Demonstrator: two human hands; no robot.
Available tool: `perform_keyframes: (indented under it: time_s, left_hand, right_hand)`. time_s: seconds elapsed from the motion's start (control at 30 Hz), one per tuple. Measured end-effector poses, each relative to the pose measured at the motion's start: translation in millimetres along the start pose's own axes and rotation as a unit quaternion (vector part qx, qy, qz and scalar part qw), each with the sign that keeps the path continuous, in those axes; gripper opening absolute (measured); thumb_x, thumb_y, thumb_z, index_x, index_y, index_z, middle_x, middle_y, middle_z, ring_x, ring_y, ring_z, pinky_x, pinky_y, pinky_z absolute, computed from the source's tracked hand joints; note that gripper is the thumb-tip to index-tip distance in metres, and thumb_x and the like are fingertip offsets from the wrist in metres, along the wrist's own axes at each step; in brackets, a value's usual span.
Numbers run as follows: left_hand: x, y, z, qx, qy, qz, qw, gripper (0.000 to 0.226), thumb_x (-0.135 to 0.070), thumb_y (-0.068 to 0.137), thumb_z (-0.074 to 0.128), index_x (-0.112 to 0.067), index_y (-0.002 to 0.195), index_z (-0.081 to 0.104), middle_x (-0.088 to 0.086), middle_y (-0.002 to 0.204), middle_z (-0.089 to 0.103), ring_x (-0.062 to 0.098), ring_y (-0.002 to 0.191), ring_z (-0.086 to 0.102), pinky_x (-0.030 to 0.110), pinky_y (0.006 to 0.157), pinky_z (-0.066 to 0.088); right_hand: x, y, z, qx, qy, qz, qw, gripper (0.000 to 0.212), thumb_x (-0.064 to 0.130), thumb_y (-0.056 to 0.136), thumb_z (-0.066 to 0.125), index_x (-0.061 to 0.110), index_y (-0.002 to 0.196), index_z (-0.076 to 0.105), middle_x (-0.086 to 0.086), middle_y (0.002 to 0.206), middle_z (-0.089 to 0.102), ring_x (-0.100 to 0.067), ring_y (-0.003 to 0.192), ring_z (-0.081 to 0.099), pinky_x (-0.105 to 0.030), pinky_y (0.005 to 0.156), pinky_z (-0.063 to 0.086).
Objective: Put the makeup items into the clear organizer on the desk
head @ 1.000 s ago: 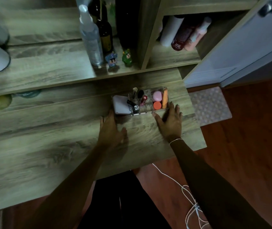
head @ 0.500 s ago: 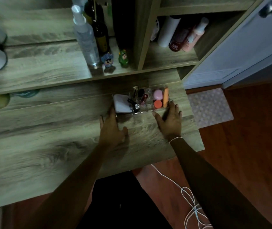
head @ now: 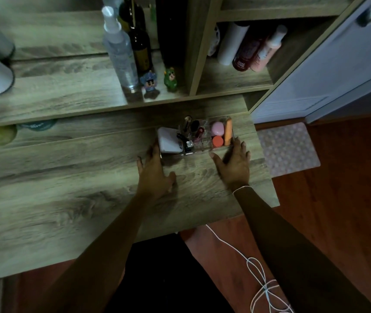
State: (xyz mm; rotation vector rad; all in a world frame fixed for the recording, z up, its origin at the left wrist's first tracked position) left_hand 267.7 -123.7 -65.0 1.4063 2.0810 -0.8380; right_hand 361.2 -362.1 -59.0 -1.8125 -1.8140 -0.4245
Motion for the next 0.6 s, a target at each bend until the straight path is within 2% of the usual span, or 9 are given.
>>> perform_keyframes:
  time_s: [0.3,0.4,0.47,0.53,0.6]
  left_hand:
    - [-0.8,-1.0,0.1,0.005,0.021,0.002,1.0,0.101,-0.027,0.075,0.071,-0.016,0.149,0.003,0.011,0.151,0.035,0.026,0.141,0.027,0.053,0.117,-0.01]
    - [-2.7,-2.7,-2.1,0.001,0.022,0.009,1.0,0.099,-0.026,0.075,0.071,-0.016,0.149,0.006,0.01,0.151,0.035,0.026,0.139,0.03,0.053,0.117,-0.007]
    - [-3.5,-5.4,-2.8,0.0,0.009,0.015,1.0,0.091,-0.024,0.077,0.07,-0.017,0.147,0.012,0.009,0.151,0.035,0.026,0.139,0.031,0.055,0.118,-0.002]
    - [-1.4,-12.4,-6.7,-0.016,0.005,0.017,1.0,0.08,-0.024,0.08,0.066,-0.017,0.145,0.019,0.01,0.151,0.033,0.027,0.139,0.029,0.059,0.117,0.009]
    - [7.6,-23.2,-8.9,-0.035,0.014,-0.002,0.999,0.079,-0.028,0.084,0.062,-0.014,0.147,0.016,0.011,0.155,0.023,0.028,0.141,0.022,0.055,0.117,0.015]
  right_hand:
    - [0.2,1.7,-1.4,0.006,-0.012,-0.005,1.0,0.086,0.057,0.083,0.062,0.01,0.145,0.025,-0.022,0.154,0.029,-0.046,0.143,0.018,-0.062,0.116,0.016]
    - [-0.7,-2.0,0.6,0.015,-0.017,0.0,1.0,0.09,0.059,0.084,0.06,0.01,0.148,0.021,-0.02,0.156,0.027,-0.041,0.145,0.016,-0.058,0.118,0.012]
    - [-2.5,-8.3,1.6,0.012,-0.021,0.007,1.0,0.092,0.059,0.085,0.057,0.009,0.15,0.016,-0.02,0.157,0.024,-0.038,0.146,0.015,-0.054,0.119,0.01]
    - [-3.8,-18.3,2.4,0.002,-0.041,0.005,0.999,0.092,0.058,0.088,0.054,0.006,0.151,0.013,-0.02,0.158,0.02,-0.035,0.147,0.013,-0.052,0.12,0.008]
    - [-6.2,-30.2,5.5,-0.009,-0.06,0.006,0.998,0.089,0.057,0.09,0.05,0.005,0.151,0.012,-0.018,0.16,0.016,-0.033,0.148,0.011,-0.05,0.121,0.005]
Point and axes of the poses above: each hand's wrist, its own y-axis towards the middle knuckle, its own z-axis out of the palm, x = y × z, the point moved 10 cm from there along y, towards the middle knuckle
